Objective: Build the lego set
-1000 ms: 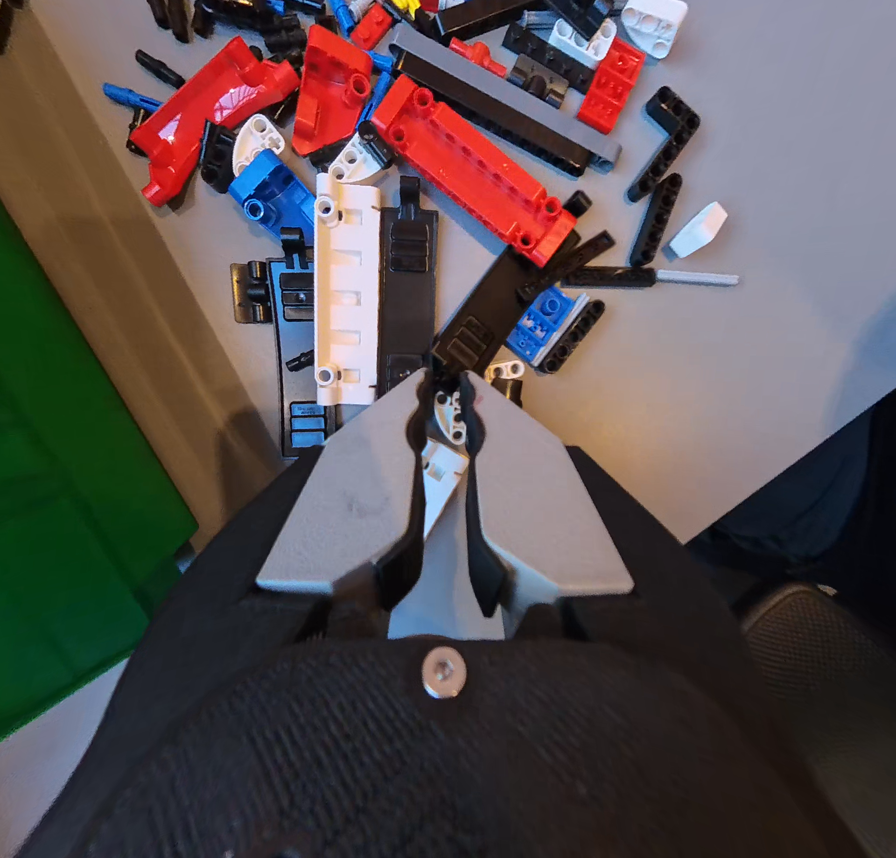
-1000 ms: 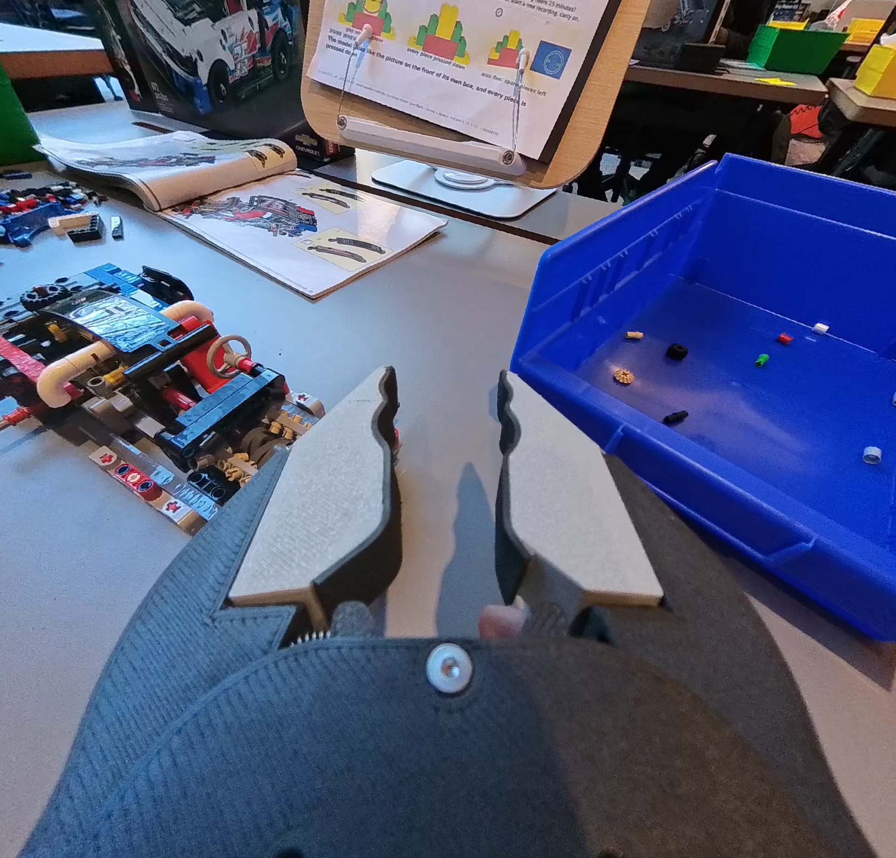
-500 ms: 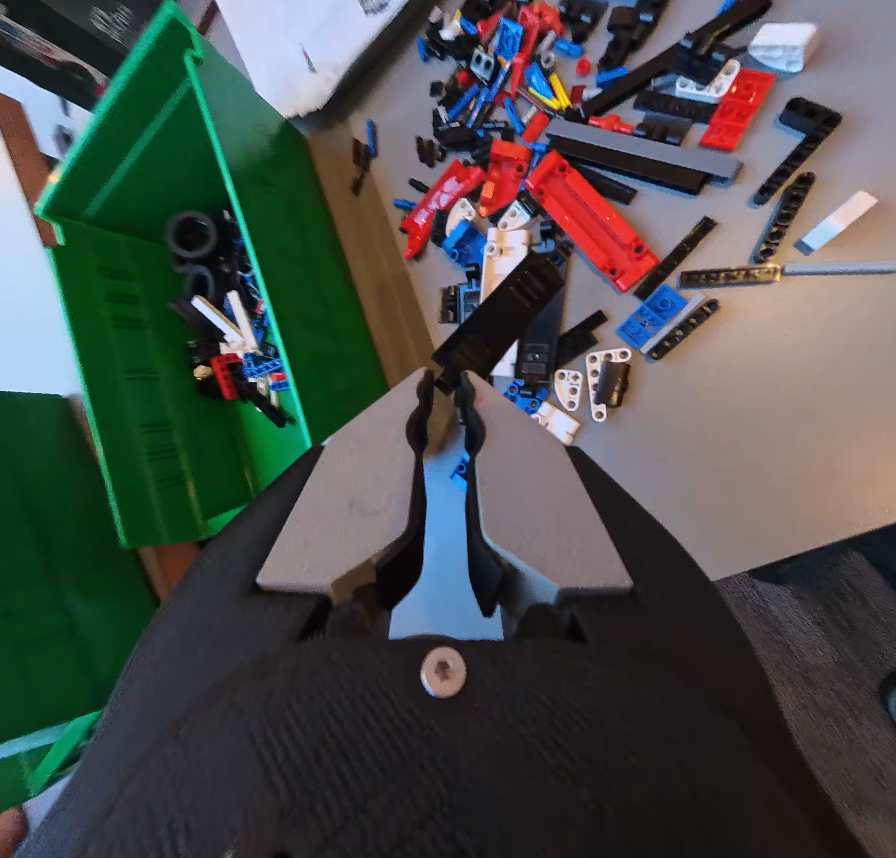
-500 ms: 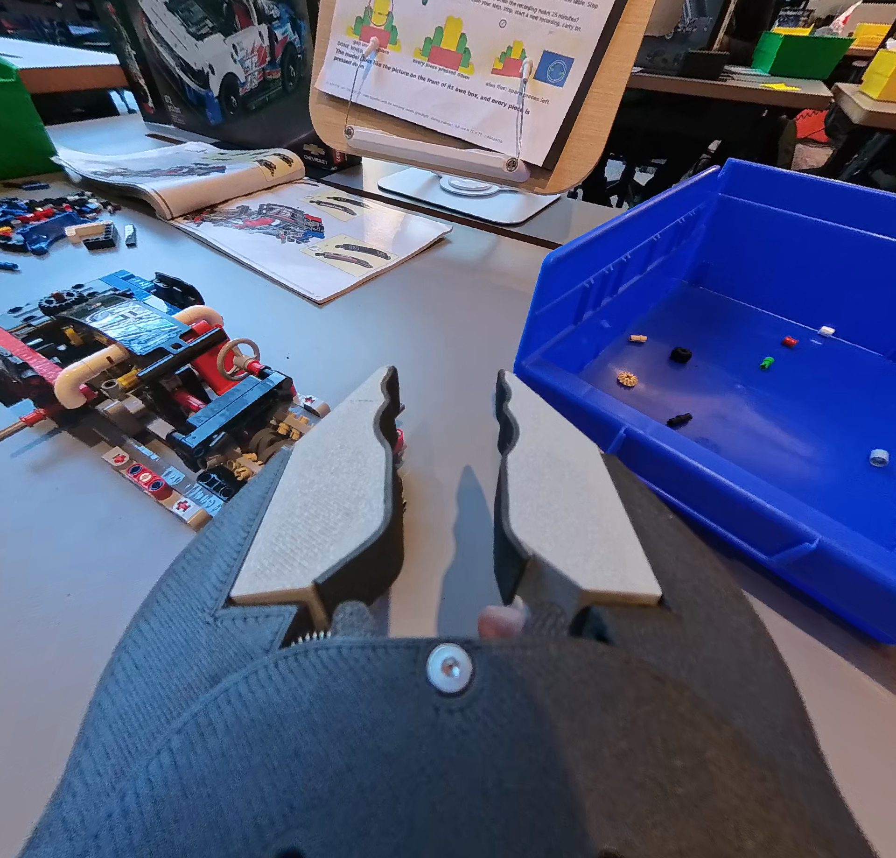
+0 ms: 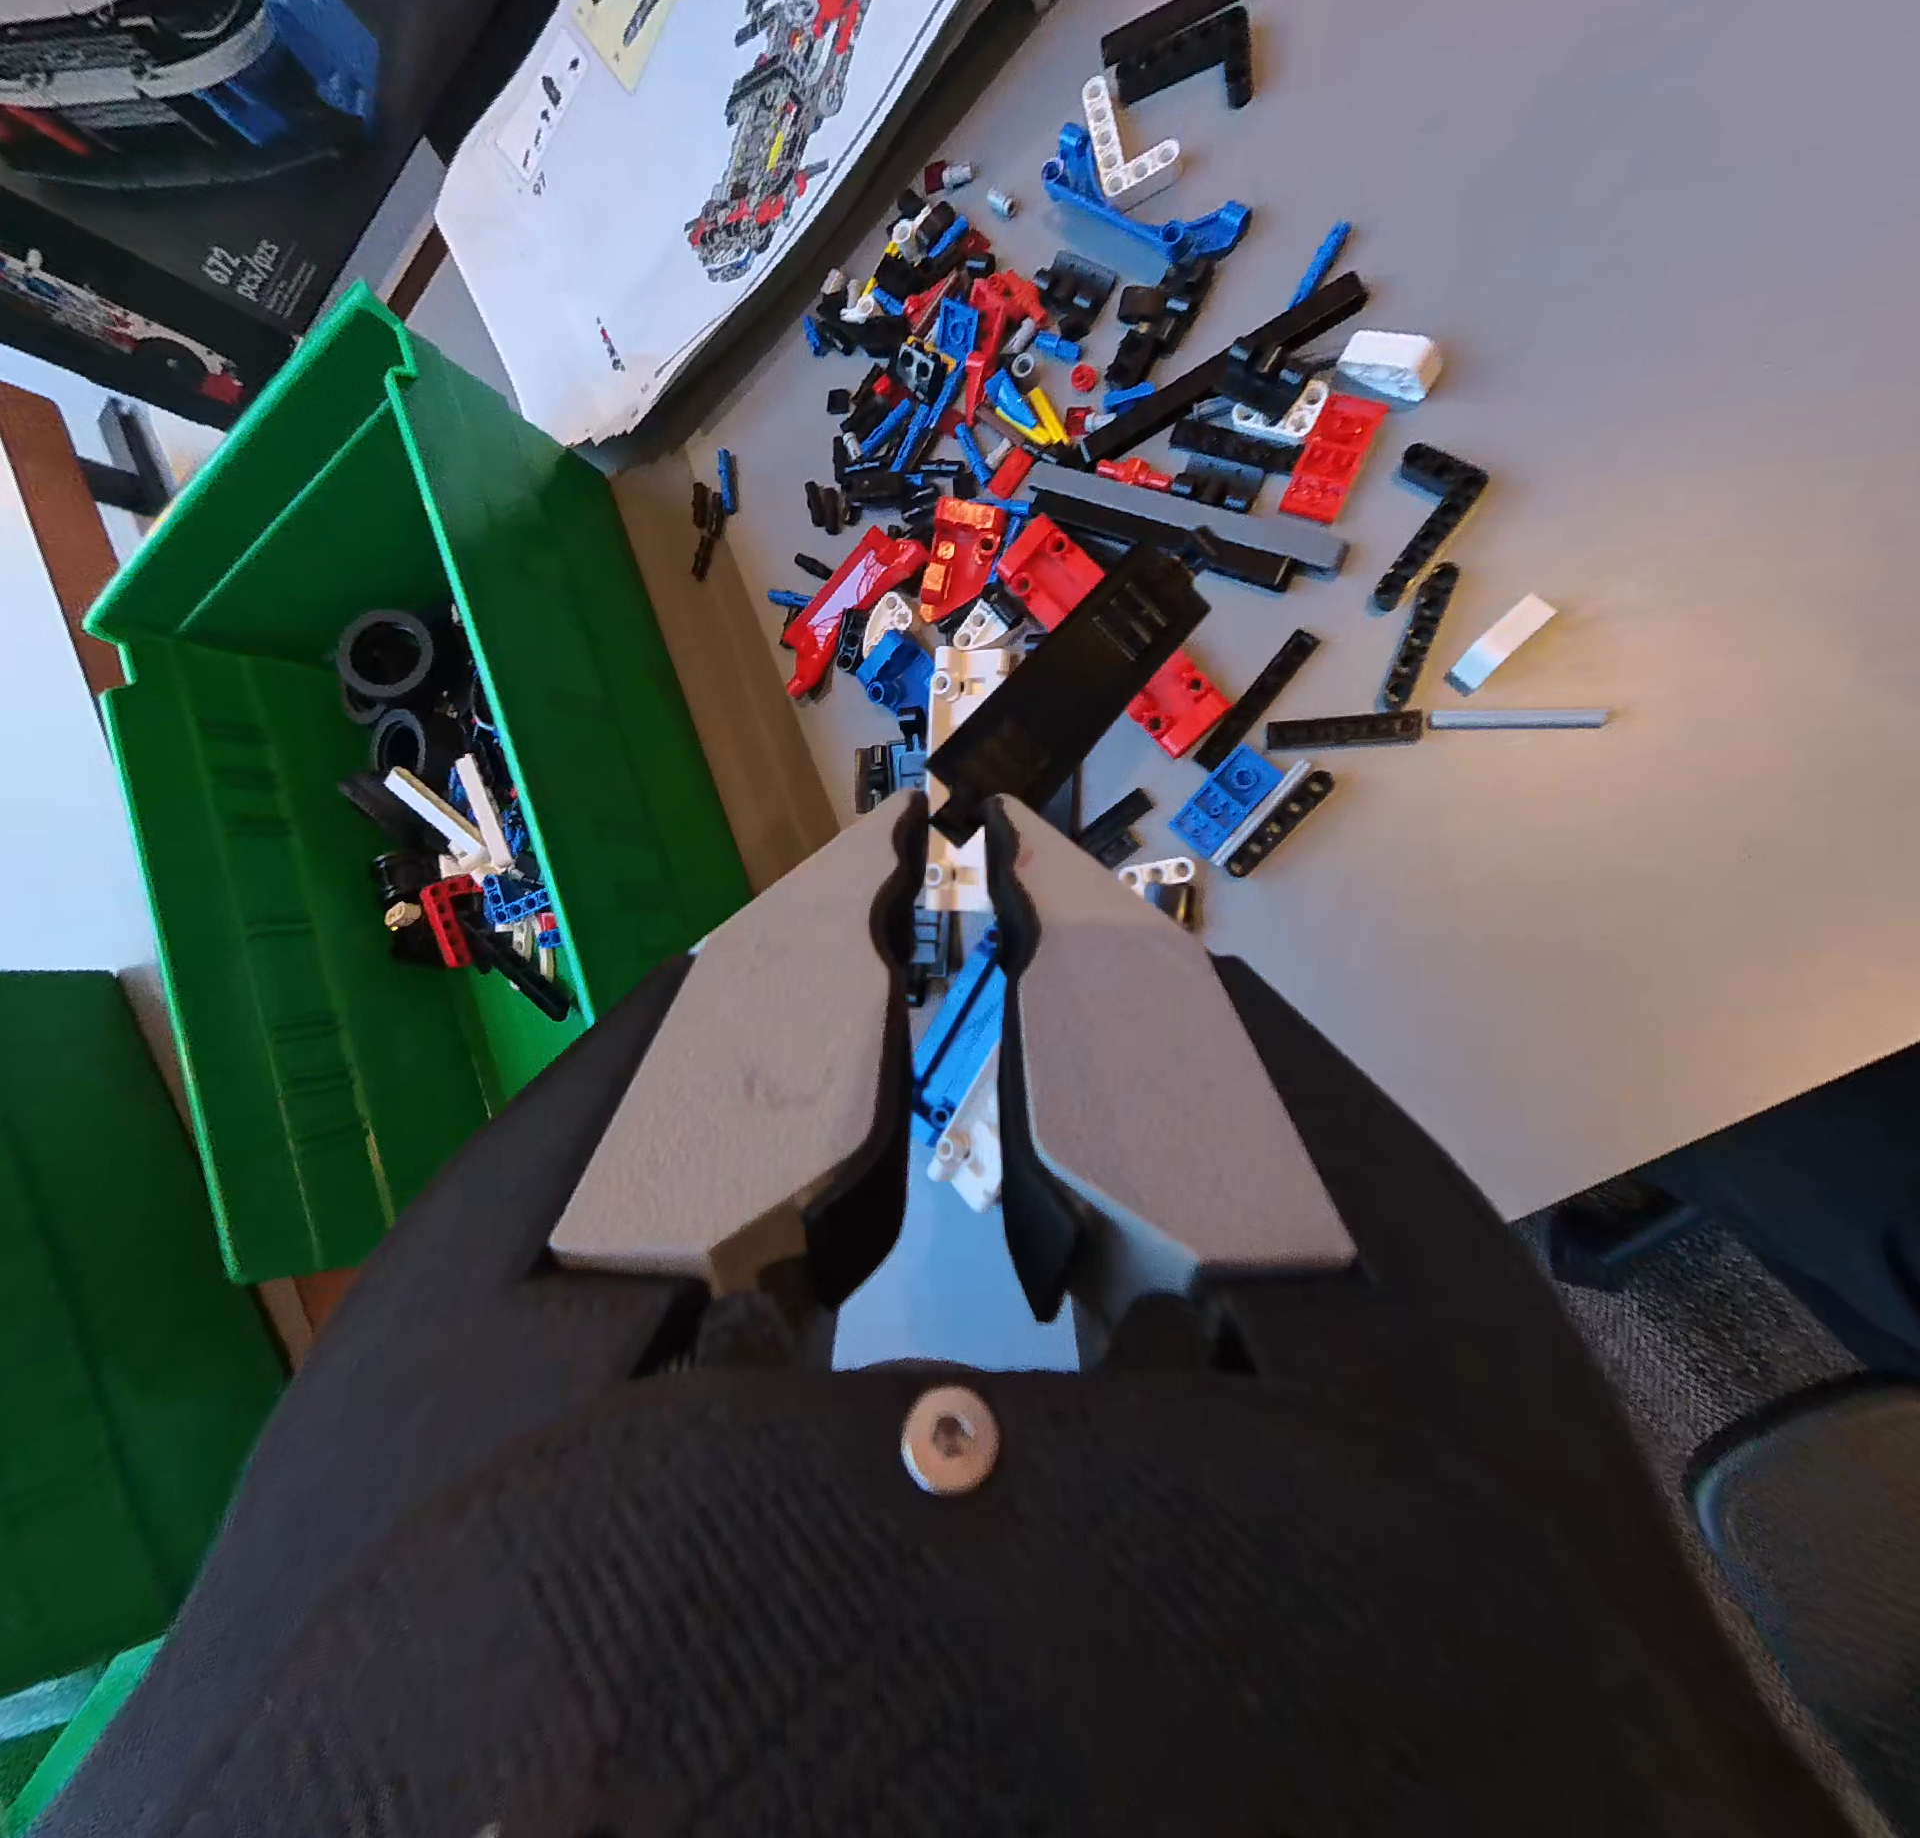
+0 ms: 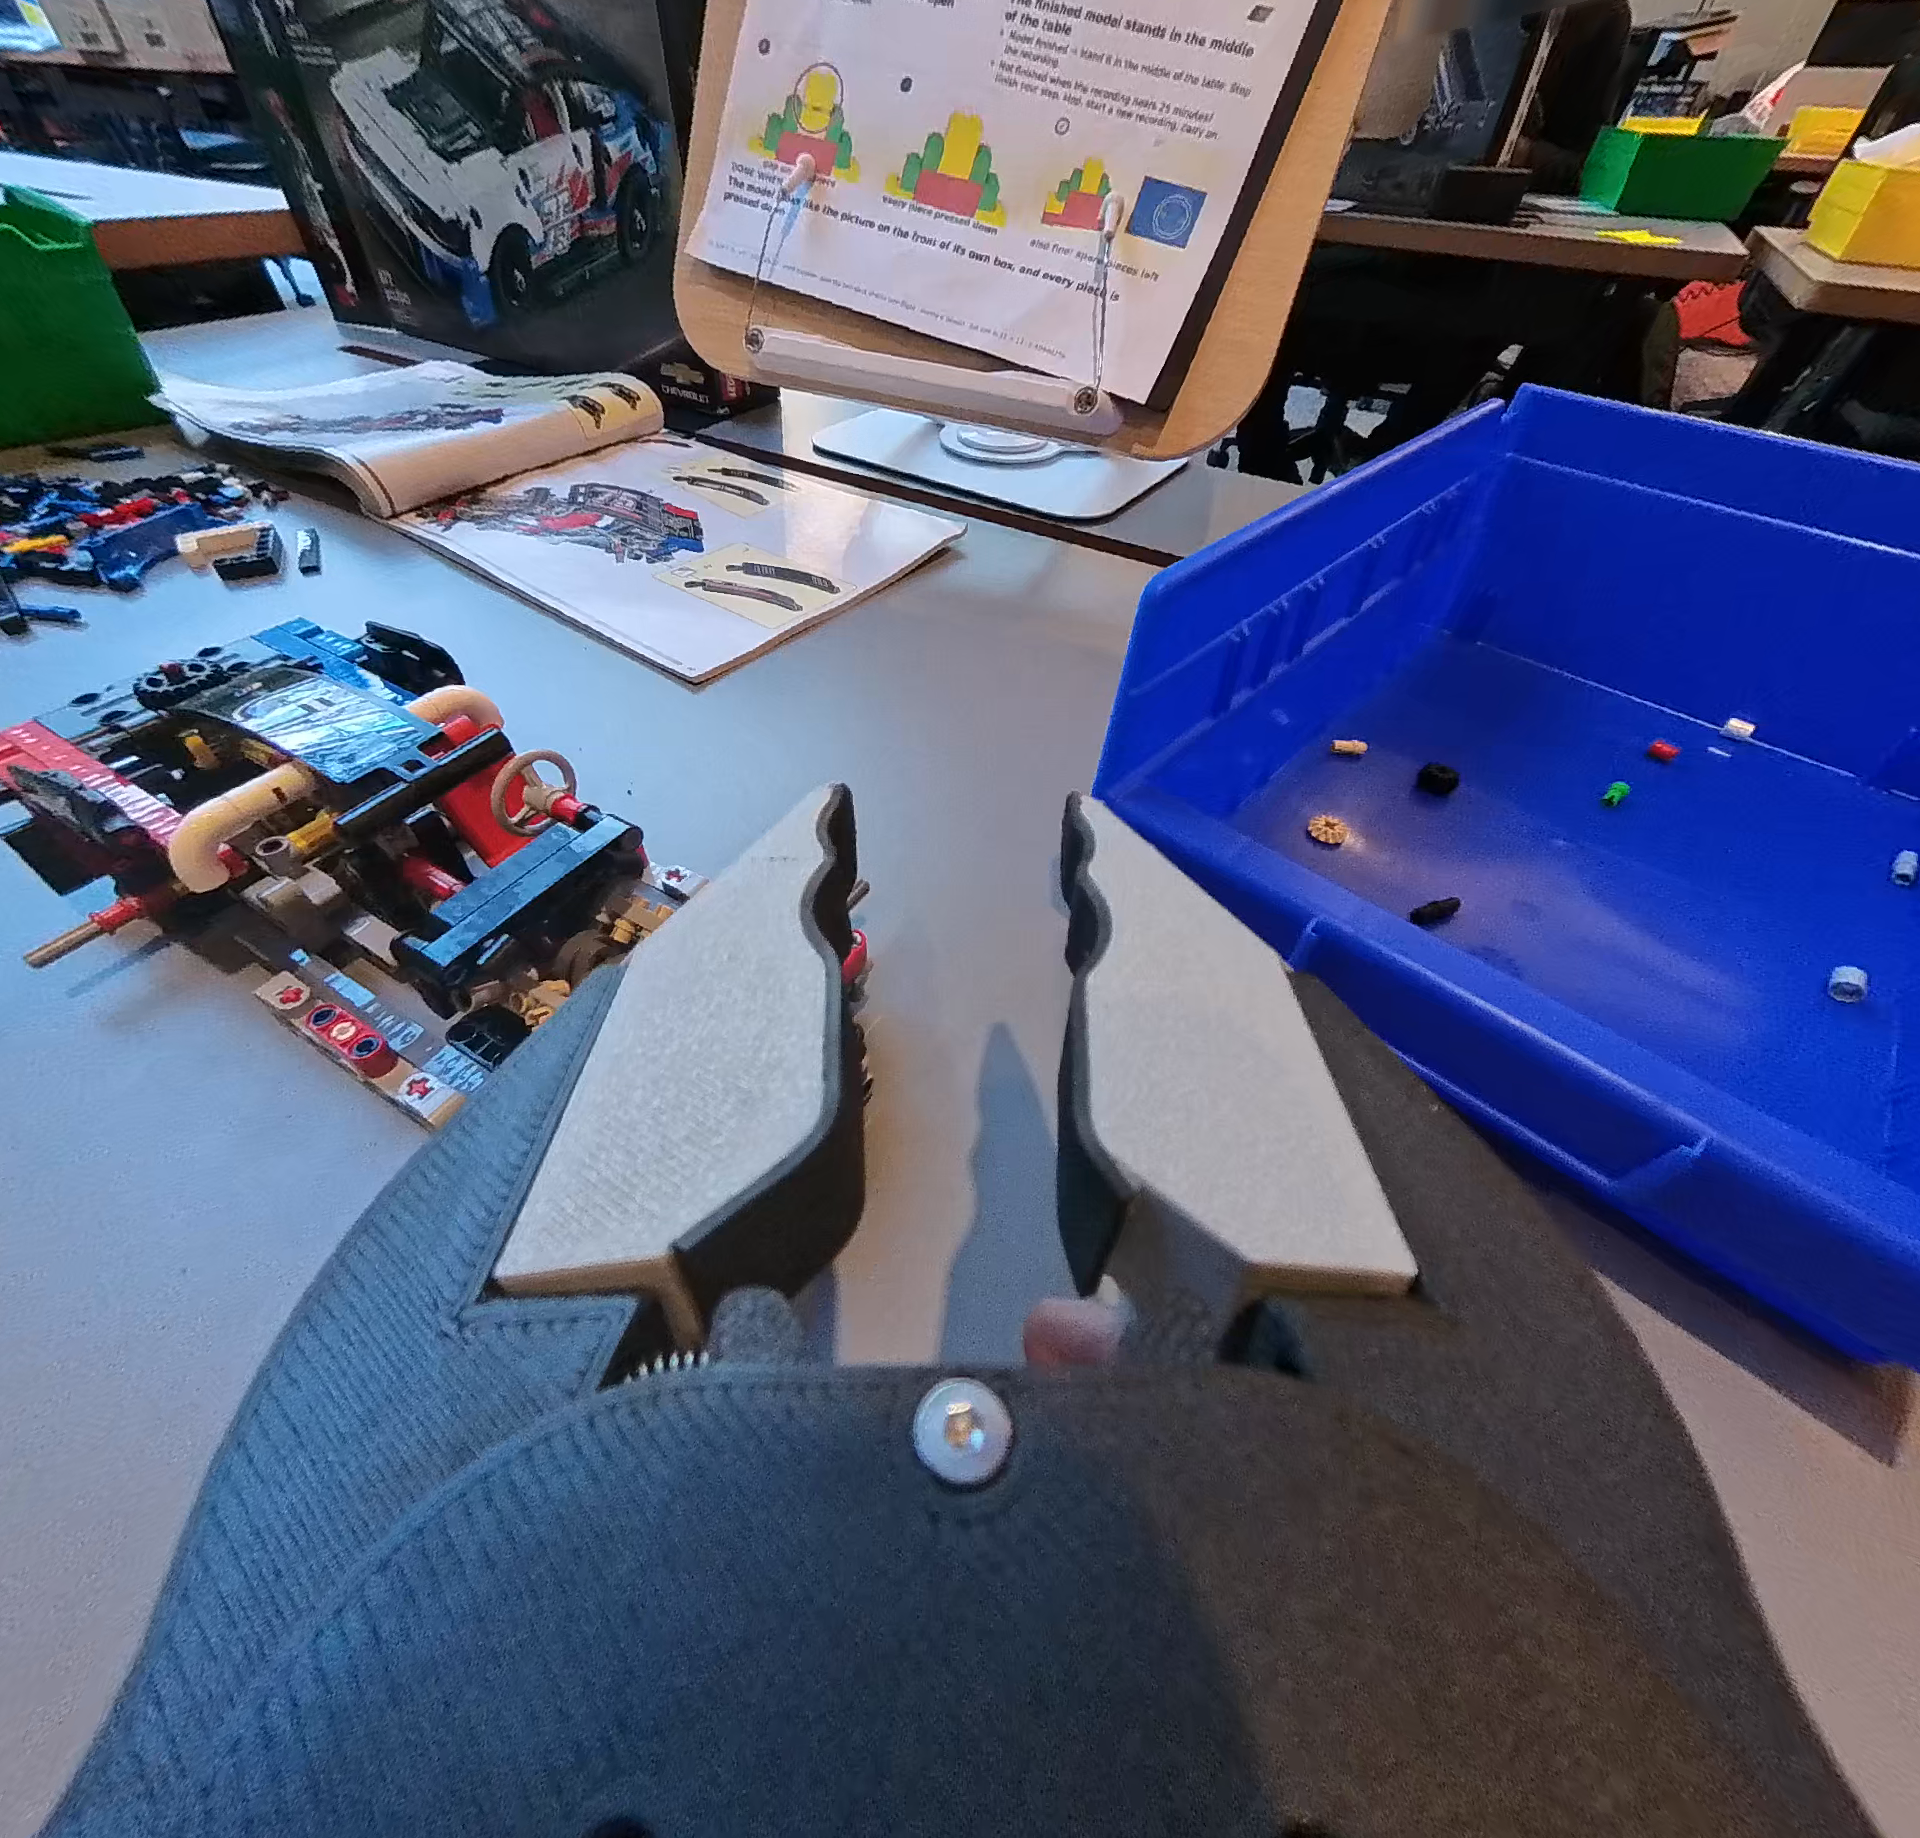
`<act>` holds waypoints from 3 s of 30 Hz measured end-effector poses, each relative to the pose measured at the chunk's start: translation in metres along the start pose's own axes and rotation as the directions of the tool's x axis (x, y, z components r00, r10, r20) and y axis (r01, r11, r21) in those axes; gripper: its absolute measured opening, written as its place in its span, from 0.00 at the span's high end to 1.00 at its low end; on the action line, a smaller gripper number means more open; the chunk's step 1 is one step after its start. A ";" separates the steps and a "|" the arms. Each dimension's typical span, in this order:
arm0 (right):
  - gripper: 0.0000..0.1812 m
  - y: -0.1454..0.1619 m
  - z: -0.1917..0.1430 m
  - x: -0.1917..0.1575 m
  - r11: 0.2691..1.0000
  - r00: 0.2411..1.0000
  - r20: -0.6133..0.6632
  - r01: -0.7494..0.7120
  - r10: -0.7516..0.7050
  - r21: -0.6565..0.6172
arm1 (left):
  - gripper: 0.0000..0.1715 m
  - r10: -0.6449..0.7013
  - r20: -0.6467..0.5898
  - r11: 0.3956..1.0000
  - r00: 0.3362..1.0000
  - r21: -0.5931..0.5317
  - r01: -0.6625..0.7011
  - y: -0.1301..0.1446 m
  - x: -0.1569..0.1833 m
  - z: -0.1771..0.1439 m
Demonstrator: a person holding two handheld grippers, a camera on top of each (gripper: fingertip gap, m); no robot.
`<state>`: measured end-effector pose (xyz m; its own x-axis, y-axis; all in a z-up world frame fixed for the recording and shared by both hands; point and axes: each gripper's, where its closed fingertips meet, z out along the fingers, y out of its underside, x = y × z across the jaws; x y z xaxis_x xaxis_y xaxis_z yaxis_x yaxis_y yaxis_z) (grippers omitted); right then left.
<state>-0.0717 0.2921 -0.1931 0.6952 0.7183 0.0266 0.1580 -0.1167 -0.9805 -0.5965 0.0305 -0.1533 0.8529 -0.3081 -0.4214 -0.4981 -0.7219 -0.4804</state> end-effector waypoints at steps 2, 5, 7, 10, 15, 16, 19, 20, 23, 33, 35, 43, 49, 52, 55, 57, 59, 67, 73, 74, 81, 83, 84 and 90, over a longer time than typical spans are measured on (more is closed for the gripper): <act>0.80 -0.001 -0.001 -0.001 1.000 1.000 0.004 -0.002 0.002 0.006 | 0.95 -0.014 -0.016 1.000 1.000 0.022 0.014 -0.007 0.006 0.001; 0.79 -0.003 -0.002 -0.002 1.000 1.000 0.009 -0.001 0.001 0.012 | 0.96 -0.025 -0.053 0.996 0.998 0.089 0.029 -0.028 0.026 0.006; 0.79 -0.003 -0.002 -0.004 1.000 1.000 0.012 0.003 -0.003 0.009 | 0.96 0.001 -0.048 0.989 0.999 0.149 0.006 -0.050 0.044 0.011; 0.79 -0.002 -0.002 -0.004 1.000 1.000 0.014 0.003 -0.003 0.008 | 0.95 0.061 0.061 0.960 0.996 0.271 -0.075 -0.091 0.070 0.021; 0.79 -0.001 -0.002 -0.005 1.000 1.000 0.023 -0.005 0.005 0.006 | 0.96 0.303 0.408 0.850 0.862 0.294 -0.438 -0.139 0.114 0.045; 0.79 -0.001 -0.002 -0.006 1.000 1.000 0.026 -0.004 0.004 0.003 | 0.96 0.351 0.503 0.814 0.789 0.253 -0.523 -0.146 0.117 0.047; 0.79 0.000 -0.001 -0.009 1.000 0.999 0.039 0.002 -0.002 -0.002 | 0.95 0.443 0.666 0.693 0.600 0.170 -0.700 -0.160 0.129 0.052; 0.79 -0.001 0.000 -0.010 1.000 0.999 0.043 0.004 -0.004 -0.002 | 0.95 0.467 0.667 0.657 0.580 0.178 -0.733 -0.161 0.138 0.056; 0.79 -0.002 0.001 -0.013 1.000 0.999 0.053 0.010 -0.009 -0.002 | 0.95 0.510 0.669 0.579 0.541 0.198 -0.791 -0.156 0.158 0.066; 0.79 0.006 0.014 -0.018 0.999 0.996 0.084 -0.003 0.007 -0.048 | 0.88 0.707 0.381 0.473 0.596 0.371 -0.799 -0.110 0.212 0.094; 0.80 0.006 0.016 -0.016 0.999 0.996 0.082 -0.015 0.019 -0.050 | 0.76 0.663 0.306 0.525 0.683 0.459 -0.716 -0.112 0.209 0.087; 0.80 0.001 0.019 -0.005 0.999 0.997 0.052 -0.048 0.048 -0.016 | 0.65 0.306 -0.040 0.747 0.951 0.629 -0.214 -0.136 0.172 0.086; 0.81 0.000 0.026 -0.005 0.998 0.997 0.058 -0.053 0.054 -0.020 | 0.71 0.319 -0.165 0.789 0.933 0.592 -0.165 -0.158 0.179 0.080; 0.81 -0.001 0.027 -0.007 0.998 0.996 0.072 -0.054 0.055 -0.014 | 0.71 0.358 -0.149 0.798 0.922 0.562 -0.219 -0.163 0.181 0.074; 0.81 -0.004 0.025 -0.010 0.999 0.995 0.086 -0.054 0.054 0.005 | 0.72 0.354 -0.094 0.809 0.930 0.529 -0.255 -0.165 0.179 0.077; 0.81 -0.006 0.024 -0.013 0.998 0.994 0.095 -0.053 0.052 0.015 | 0.73 0.304 -0.053 0.813 0.951 0.535 -0.230 -0.169 0.177 0.081; 0.81 -0.008 0.023 -0.014 0.999 0.994 0.096 -0.044 0.042 0.022 | 0.74 0.220 -0.080 0.802 0.972 0.583 -0.133 -0.176 0.183 0.078; 0.80 -0.009 0.021 -0.017 1.000 0.995 0.101 -0.014 0.011 0.026 | 0.90 0.158 0.032 0.571 0.987 0.813 -0.118 -0.188 0.190 0.044; 0.80 -0.011 0.021 -0.014 0.999 0.996 0.092 -0.023 0.019 0.041 | 0.93 0.126 -0.006 0.510 0.992 0.858 -0.060 -0.186 0.192 0.041; 0.80 -0.010 0.022 -0.015 0.999 0.995 0.095 -0.022 0.019 0.035 | 0.93 0.121 -0.004 0.504 0.993 0.862 -0.058 -0.186 0.190 0.040; 0.80 -0.005 0.028 -0.016 0.999 0.994 0.108 -0.034 0.032 0.013 | 0.94 0.125 -0.012 0.516 0.992 0.855 -0.055 -0.187 0.188 0.046; 0.80 -0.005 0.028 -0.015 0.999 0.994 0.109 -0.036 0.034 0.015 | 0.94 0.121 -0.020 0.518 0.992 0.854 -0.046 -0.188 0.186 0.046; 0.80 -0.005 0.029 -0.015 0.999 0.993 0.110 -0.035 0.033 0.013 | 0.94 0.119 -0.028 0.519 0.992 0.854 -0.038 -0.188 0.186 0.047; 0.80 -0.005 0.031 -0.017 1.000 0.993 0.117 -0.026 0.025 0.009 | 0.94 0.085 -0.072 0.513 0.994 0.858 0.018 -0.189 0.179 0.046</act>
<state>-0.1058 0.3015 -0.1951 0.6118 0.7907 -0.0207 0.1336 -0.1290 -0.9826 -0.3572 0.1403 -0.1734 0.8164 -0.4125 -0.4042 -0.3739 0.1559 -0.9143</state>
